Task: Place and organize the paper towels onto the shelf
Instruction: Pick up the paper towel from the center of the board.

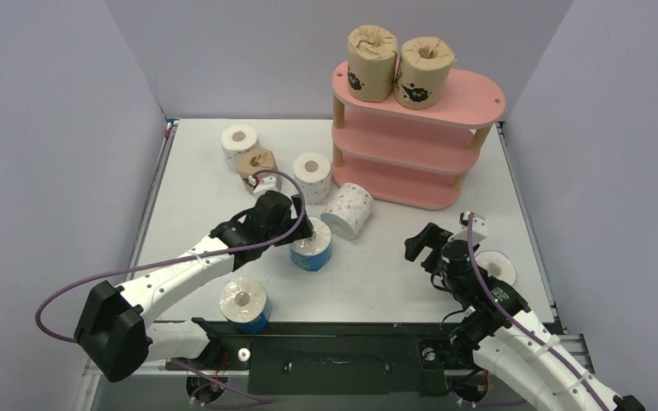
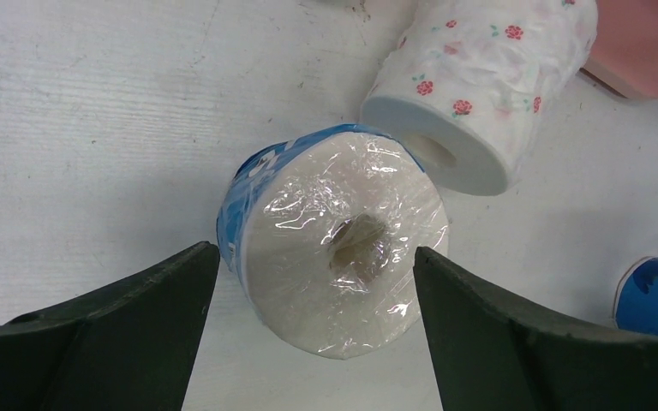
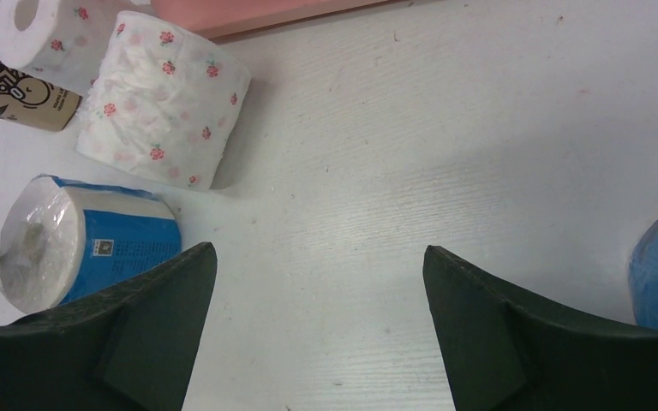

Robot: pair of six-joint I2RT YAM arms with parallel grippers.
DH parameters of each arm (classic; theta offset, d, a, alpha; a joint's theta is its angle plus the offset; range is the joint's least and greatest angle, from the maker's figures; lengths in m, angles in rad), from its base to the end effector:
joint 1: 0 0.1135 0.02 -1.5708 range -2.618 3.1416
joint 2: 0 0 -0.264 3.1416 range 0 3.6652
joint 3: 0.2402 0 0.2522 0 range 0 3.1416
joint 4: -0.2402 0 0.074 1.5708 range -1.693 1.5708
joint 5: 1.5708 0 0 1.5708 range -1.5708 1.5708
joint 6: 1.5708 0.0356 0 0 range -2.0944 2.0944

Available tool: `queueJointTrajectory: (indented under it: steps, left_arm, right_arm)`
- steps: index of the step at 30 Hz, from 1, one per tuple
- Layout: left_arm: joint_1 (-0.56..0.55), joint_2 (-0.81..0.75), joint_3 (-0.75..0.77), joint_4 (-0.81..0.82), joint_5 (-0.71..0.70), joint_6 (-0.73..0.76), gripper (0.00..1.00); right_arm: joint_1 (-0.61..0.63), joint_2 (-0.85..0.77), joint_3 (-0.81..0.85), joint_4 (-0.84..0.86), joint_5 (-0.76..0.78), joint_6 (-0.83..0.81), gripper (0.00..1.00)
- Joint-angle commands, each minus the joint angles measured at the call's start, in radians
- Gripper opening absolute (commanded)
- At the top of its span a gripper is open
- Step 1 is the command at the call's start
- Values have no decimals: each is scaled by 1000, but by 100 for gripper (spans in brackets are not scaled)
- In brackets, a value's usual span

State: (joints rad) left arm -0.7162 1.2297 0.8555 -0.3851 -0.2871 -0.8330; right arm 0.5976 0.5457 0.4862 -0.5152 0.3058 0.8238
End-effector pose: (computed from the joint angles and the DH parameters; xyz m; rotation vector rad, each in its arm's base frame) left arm 0.2028 -0.1631 0.2541 -0.2806 2.3194 -0.4598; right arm 0.1160 0.0660 0.2372 0.4220 2.1175 0.5119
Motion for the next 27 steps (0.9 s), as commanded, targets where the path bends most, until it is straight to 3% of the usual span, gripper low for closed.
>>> queueJointTrajectory:
  steps: [1, 8, 20, 27]
  left_arm:
    - [13, 27, 58, -7, -20, 47, 79]
    - [16, 76, 70, -16, -12, 65, 67]
    - [16, 150, 39, 10, 28, 58, 64]
    - [16, 167, 30, 28, 38, 52, 55]
  right_arm:
    - [9, -7, -1, 48, -28, -4, 86]
    - [8, -15, -10, 47, -47, 2, 85]
    - [11, -56, -15, 9, -62, 13, 85]
    - [19, -74, -17, -5, -63, 19, 84]
